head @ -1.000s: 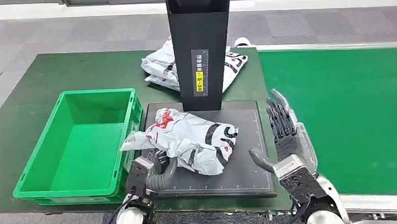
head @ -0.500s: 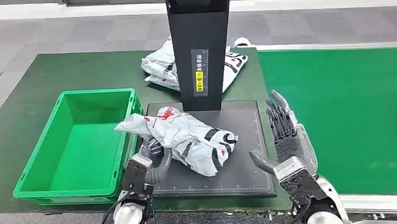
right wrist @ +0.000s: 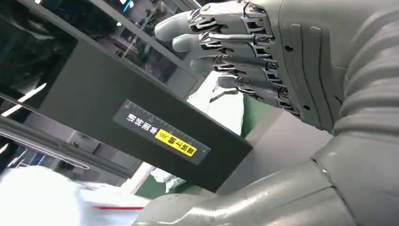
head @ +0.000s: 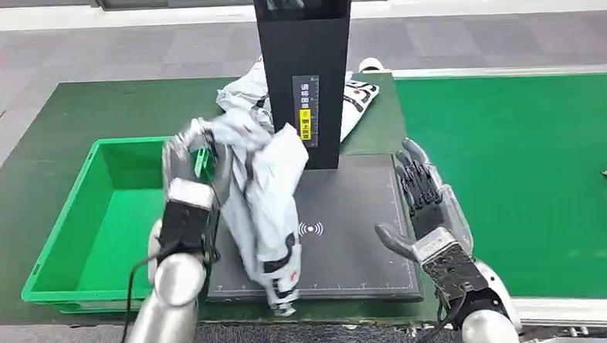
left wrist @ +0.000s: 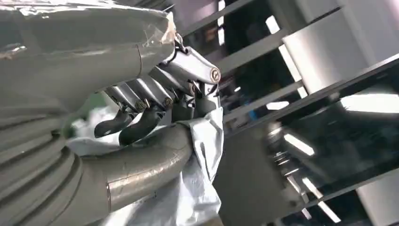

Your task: Moved the parcel from conveyor to table for the left to box.

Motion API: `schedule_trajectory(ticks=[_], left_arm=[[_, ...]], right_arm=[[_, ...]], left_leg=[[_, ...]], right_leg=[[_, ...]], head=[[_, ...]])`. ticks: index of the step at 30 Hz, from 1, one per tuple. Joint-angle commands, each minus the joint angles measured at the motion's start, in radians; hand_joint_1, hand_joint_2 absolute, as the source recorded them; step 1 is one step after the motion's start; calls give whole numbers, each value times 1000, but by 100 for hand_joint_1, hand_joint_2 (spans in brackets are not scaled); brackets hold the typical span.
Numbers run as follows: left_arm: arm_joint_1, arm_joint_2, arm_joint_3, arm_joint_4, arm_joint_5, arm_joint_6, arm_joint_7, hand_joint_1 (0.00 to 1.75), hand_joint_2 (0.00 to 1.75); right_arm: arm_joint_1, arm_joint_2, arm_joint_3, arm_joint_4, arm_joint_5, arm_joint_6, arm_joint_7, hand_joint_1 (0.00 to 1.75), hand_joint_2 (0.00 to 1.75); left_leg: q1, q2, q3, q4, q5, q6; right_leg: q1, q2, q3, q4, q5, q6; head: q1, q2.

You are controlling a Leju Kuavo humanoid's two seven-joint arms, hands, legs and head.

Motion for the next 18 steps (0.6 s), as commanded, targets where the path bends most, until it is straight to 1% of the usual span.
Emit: schedule_trajectory(ticks=[1, 4, 7, 16, 17, 18], left_arm=[[-315, 79, 5, 126, -9, 11, 74, 175, 175], [-346, 91, 18, 152, -10, 9, 88, 175, 175], [-345, 92, 19, 154, -10, 8, 88, 175, 175], [-343, 91, 18, 155, -10, 8, 88, 175, 175], [-368, 109, 36, 164, -77, 65, 120, 175, 175], [-371, 111, 38, 163, -77, 65, 120, 175, 175]], right_arm=[[3, -24, -48, 101, -28, -32, -6, 0, 175], [30, -32, -54, 89, -34, -39, -6, 0, 175], [35, -34, -56, 88, -36, -41, -7, 0, 175], [34, -33, -55, 88, -36, -41, -7, 0, 175], [61, -48, -53, 77, -46, -52, -6, 0, 175], [62, -48, -53, 77, -46, -52, -6, 0, 175]], left_leg=[[2, 0, 1, 0, 0, -1], [3, -2, 1, 0, 1, -1], [2, 0, 2, -1, 0, -1], [1, 0, 2, -1, 0, -1], [1, 1, 2, -1, 0, -1], [1, 1, 2, 0, 0, -1]], right_leg=[[2, -2, 2, -1, 1, -2], [3, -4, 3, -2, 0, -2], [2, -1, 4, -3, 1, -2], [1, -1, 2, -2, 0, -1], [1, 0, 2, -2, 1, -1], [1, -1, 2, -1, 0, -1]], head=[[0, 0], [0, 0], [0, 0], [0, 0], [0, 0], [0, 0]])
